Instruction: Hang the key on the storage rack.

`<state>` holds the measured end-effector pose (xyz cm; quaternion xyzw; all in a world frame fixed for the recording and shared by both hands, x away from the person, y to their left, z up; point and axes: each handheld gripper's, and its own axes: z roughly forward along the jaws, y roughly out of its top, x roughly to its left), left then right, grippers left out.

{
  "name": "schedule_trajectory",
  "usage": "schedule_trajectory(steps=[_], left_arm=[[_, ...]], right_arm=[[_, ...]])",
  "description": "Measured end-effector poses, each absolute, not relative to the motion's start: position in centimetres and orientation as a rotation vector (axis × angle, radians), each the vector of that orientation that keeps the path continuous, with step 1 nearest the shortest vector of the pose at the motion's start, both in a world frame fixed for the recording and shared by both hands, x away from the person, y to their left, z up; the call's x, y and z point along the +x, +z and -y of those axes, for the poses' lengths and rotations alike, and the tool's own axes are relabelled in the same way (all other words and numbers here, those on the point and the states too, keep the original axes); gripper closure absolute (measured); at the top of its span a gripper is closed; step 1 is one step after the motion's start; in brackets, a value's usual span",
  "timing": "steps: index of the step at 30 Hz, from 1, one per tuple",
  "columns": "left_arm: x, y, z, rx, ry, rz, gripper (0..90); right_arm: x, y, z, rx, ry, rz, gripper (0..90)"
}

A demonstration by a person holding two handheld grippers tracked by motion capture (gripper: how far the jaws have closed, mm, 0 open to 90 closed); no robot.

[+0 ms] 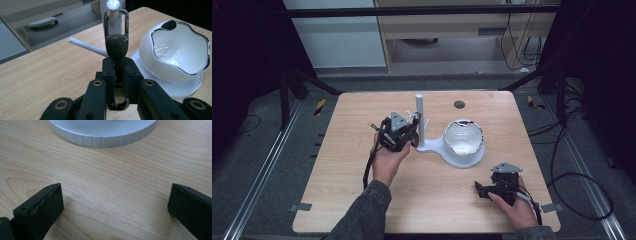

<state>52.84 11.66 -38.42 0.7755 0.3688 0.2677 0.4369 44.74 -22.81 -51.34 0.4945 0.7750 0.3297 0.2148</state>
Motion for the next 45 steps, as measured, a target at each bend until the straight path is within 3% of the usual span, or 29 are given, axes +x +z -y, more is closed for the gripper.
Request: schedule_trajectory(steps=[30,37,45], left_arm=[[53.3,-39.3,-11.4,1.871,0.641,-0.926,78.8],[52.8,-38.5,-11.7,1.88,0.674,-0.916,64.8],[51.9,-37.9,-12.7,1.929,0.633,-0.924,35.7]], right_arm=[[44.7,-51.3,22.8,1.372,0.915,-2.151,0.6],[44.7,-51.3,22.7,1.37,0.912,-2.152,0.4],[44.7,-51.3,22.7,1.374,0.913,-2.151,0.4]])
